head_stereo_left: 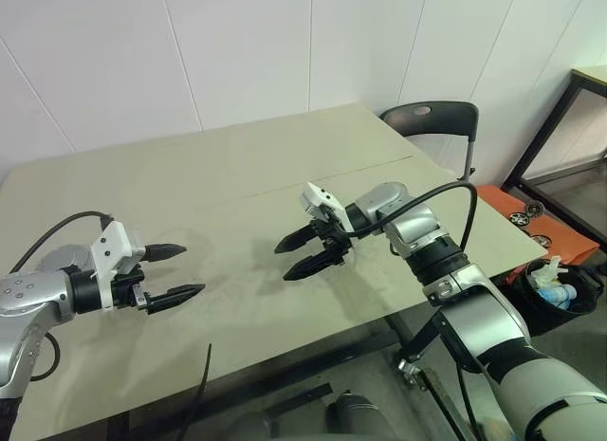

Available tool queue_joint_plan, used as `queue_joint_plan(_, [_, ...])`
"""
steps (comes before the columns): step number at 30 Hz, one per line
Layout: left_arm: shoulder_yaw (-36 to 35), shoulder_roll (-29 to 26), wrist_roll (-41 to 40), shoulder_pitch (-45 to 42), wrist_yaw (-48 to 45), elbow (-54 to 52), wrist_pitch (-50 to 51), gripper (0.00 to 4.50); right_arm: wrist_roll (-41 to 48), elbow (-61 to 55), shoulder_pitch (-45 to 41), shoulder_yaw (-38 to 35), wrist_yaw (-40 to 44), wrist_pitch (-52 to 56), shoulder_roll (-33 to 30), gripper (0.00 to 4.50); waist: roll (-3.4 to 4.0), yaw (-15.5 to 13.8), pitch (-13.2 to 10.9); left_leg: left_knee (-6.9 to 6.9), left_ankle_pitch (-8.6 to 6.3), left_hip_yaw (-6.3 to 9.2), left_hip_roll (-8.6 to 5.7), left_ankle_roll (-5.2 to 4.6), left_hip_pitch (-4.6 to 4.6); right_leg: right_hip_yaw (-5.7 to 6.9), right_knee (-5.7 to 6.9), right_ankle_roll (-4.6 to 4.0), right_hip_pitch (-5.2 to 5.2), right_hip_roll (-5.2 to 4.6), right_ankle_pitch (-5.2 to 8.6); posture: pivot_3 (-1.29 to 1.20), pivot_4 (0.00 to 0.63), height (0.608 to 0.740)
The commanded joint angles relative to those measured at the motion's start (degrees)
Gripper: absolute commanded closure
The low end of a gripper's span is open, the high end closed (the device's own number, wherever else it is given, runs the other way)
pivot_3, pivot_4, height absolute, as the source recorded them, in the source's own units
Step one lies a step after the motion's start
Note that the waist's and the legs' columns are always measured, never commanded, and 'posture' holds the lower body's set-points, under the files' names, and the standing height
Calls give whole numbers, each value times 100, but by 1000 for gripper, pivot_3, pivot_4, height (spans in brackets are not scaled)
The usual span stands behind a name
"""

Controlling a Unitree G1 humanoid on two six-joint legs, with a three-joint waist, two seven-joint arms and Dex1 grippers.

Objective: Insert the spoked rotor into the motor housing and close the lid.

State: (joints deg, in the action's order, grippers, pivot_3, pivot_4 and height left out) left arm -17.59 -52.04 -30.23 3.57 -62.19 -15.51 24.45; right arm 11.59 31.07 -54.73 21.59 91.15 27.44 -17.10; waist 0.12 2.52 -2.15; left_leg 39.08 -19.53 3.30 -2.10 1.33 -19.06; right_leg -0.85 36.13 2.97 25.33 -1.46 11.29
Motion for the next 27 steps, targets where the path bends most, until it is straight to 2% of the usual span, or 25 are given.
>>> queue_joint_plan(1, [-157, -51, -80, -23, -1, -165, -4, 43, 119, -201, -73, -118, 37, 34, -1, 1064, 0, 0, 0, 0, 0, 0, 0, 0, 0, 0, 0, 0, 0, 0, 0, 0, 0, 740])
queue_joint_plan(27, [-199, -106, -123, -76, -28, -96, 60, 43, 158, -217, -108, -116, 65, 164, 55, 1064, 0, 0, 0, 0, 0, 0, 0, 0, 0, 0, 0, 0, 0, 0, 0, 0, 0, 740])
